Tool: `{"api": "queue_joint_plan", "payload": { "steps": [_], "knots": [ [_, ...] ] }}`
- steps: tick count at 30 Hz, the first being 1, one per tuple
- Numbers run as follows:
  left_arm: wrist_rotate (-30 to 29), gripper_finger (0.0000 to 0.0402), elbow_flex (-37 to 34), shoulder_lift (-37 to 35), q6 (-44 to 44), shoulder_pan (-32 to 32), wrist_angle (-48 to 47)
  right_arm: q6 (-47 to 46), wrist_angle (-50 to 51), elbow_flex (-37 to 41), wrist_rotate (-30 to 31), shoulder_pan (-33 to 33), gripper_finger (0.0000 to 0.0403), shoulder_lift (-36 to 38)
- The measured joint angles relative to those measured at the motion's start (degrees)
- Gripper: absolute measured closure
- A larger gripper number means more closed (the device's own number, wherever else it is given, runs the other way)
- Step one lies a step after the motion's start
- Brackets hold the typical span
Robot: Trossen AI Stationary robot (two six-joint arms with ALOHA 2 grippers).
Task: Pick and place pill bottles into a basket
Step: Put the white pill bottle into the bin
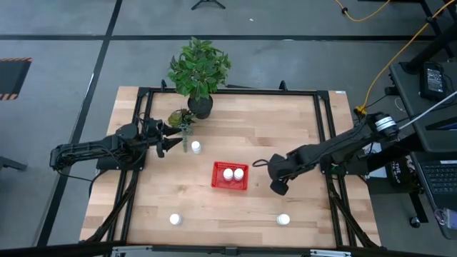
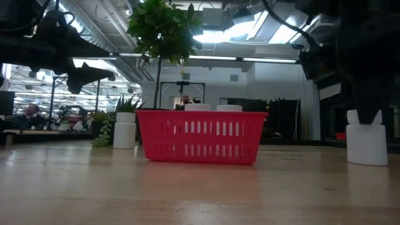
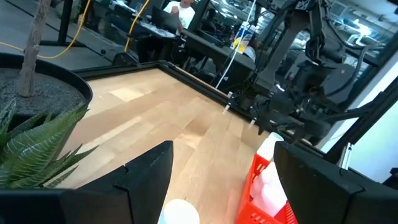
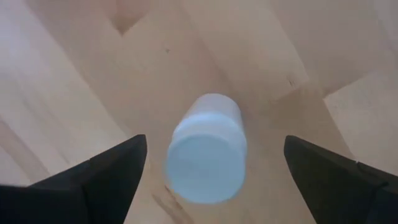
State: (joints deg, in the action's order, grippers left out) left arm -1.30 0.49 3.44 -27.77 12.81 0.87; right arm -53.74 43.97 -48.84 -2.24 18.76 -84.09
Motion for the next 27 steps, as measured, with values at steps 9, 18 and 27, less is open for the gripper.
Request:
{"api": "queue_joint_plan", "payload": {
  "steps": [9, 18, 27],
  "knots": [
    [0.0, 0.0130, 0.0, 0.0, 0.0, 0.0, 0.0, 0.0, -1.0, 0.0, 0.0, 0.0, 0.0037, -2.9],
    [0.0, 0.0130, 0.0, 0.0, 0.0, 0.0, -0.1, -0.2, -2.3, 0.0, -1.7, 0.0, 0.0157, -3.2],
    [0.1, 0.0130, 0.0, 0.0, 0.0, 0.0, -0.1, 0.0, -4.4, -0.1, -3.5, 0.0, 0.0232, -3.2]
  ]
}}
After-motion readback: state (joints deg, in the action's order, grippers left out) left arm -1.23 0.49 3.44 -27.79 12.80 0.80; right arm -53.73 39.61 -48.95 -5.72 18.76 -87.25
